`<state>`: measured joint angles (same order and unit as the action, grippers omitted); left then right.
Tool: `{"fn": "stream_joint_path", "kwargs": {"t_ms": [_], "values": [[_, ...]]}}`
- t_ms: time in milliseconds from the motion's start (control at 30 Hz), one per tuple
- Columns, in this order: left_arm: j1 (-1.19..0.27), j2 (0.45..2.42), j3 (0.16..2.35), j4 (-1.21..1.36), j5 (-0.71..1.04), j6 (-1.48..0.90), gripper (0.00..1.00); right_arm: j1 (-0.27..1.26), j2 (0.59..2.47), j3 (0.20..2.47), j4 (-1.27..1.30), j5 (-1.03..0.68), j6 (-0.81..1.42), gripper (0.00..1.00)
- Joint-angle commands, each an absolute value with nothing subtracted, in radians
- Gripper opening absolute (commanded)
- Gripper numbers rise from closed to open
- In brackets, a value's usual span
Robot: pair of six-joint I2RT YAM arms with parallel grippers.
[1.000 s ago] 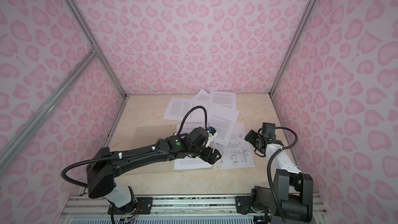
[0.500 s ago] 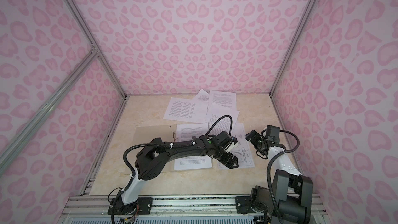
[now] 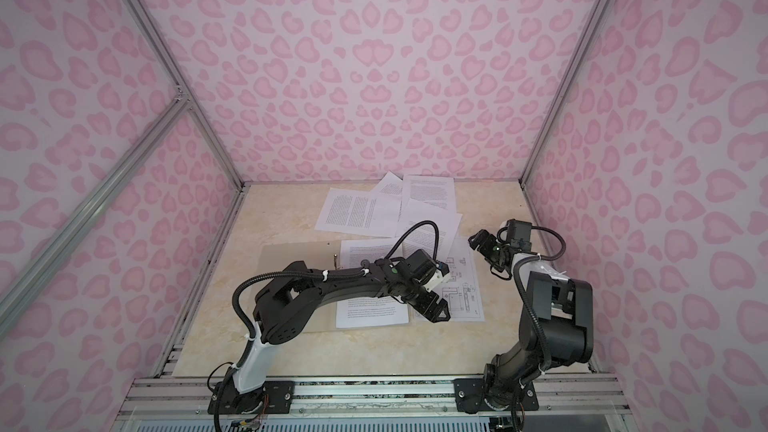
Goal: Put the files into the folder
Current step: 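Pin the drawing sheet with the left gripper while right gripper grasps its edge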
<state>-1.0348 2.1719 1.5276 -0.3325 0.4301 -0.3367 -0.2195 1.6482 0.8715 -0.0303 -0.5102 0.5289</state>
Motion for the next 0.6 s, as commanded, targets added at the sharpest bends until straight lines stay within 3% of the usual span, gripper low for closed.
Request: {"fn": "stream_joint_path", "kwargs": {"t_ms": [0, 333, 567], "values": [[-1.02, 2.186, 1.497, -0.517, 0.315, -0.301, 0.91, -0.193, 1.745, 0.951, -0.024, -0.533, 0.482, 0.89], [-1.001, 2.159, 1.441, -0.532, 0.27, -0.282, 0.9, -0.171, 1.941, 1.182, -0.146, -0.505, 0.421, 0.88], [-0.991, 2.165, 1.442, -0.522, 0.279, -0.281, 0.9, -0.14, 2.025, 1.223, -0.178, -0.594, 0.413, 0.88]]}}
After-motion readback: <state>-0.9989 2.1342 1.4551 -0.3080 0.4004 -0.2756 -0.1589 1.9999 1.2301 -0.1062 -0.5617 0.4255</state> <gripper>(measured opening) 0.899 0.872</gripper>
